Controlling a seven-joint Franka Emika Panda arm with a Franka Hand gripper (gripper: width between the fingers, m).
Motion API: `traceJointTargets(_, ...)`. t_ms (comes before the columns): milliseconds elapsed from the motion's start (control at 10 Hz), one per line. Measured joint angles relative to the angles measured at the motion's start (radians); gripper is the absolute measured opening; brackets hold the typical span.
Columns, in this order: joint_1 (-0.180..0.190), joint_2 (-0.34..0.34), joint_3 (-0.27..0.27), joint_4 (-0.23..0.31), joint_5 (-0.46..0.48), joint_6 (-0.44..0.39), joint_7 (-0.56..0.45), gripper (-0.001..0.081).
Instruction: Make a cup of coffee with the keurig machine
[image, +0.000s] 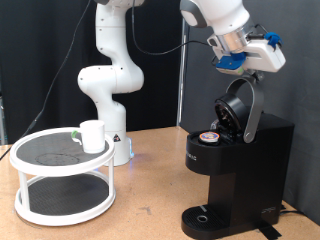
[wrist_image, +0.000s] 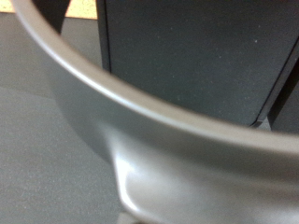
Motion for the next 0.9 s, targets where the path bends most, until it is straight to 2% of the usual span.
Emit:
traceJointTargets(500,-0.025,-0.034,-0.03,-0.028,-0.001,-0.006,-0.035,0.0005)
traceJointTargets(900,-0.052,-0.051,-0.057,-0.047,-0.009,-0.043,-0.08,0.0005)
